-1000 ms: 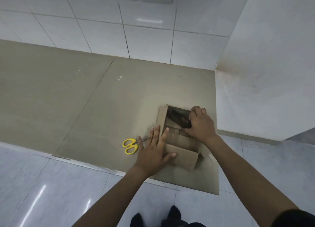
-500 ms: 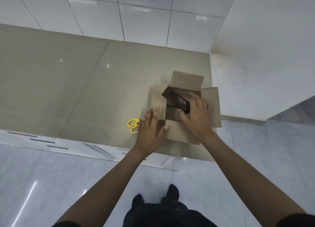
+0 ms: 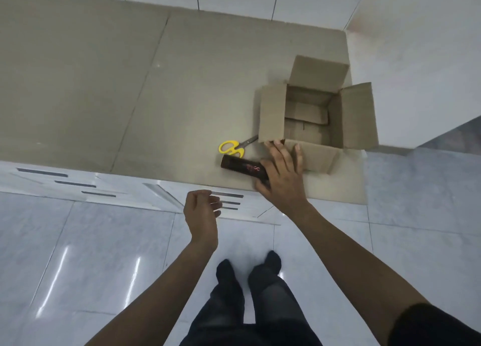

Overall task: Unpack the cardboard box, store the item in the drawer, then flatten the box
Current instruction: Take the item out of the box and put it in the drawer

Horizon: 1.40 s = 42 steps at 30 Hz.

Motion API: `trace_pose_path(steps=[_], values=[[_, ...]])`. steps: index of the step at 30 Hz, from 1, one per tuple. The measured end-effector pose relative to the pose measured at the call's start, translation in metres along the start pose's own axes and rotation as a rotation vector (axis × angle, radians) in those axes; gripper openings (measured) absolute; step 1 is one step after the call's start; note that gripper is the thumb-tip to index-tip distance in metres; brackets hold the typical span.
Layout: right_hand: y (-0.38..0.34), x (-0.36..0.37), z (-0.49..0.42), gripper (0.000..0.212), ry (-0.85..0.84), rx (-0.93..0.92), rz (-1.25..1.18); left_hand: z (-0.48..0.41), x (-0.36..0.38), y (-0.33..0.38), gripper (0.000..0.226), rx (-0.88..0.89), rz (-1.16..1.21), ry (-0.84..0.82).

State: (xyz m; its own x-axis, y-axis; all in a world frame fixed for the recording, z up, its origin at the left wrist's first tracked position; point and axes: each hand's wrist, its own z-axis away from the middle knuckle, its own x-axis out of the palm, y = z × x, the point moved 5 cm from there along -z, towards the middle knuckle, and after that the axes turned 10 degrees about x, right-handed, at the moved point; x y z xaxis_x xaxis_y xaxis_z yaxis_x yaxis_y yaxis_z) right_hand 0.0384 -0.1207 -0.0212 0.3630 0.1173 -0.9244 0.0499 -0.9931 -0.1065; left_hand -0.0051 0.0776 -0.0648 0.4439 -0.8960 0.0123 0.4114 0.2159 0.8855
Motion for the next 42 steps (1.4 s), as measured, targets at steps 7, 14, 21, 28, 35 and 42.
trace_pose_path(steps=[7,14,21,28,35,42], values=[[0.003,0.02,0.003,0.033,0.106,0.005,-0.008,-0.026,0.022,-0.082,0.051,-0.722,0.305,-0.239],[0.006,0.04,0.009,0.035,0.138,-0.011,-0.034,-0.077,0.051,-0.116,0.048,-0.701,0.399,-0.07],[0.004,0.025,0.004,0.034,0.168,-0.004,-0.032,-0.082,0.047,-0.132,0.066,-0.708,0.412,-0.098],[0.005,0.023,0.01,0.034,0.154,0.012,-0.026,-0.06,0.009,-0.167,0.073,-0.697,0.399,-0.18],[-0.005,0.013,0.024,0.034,0.133,-0.032,-0.191,-0.027,-0.04,-0.198,0.075,-0.734,0.396,-0.189],[-0.05,0.056,0.121,0.033,-0.376,0.041,-0.425,0.001,-0.072,-0.216,0.064,-0.796,0.448,-0.173]])
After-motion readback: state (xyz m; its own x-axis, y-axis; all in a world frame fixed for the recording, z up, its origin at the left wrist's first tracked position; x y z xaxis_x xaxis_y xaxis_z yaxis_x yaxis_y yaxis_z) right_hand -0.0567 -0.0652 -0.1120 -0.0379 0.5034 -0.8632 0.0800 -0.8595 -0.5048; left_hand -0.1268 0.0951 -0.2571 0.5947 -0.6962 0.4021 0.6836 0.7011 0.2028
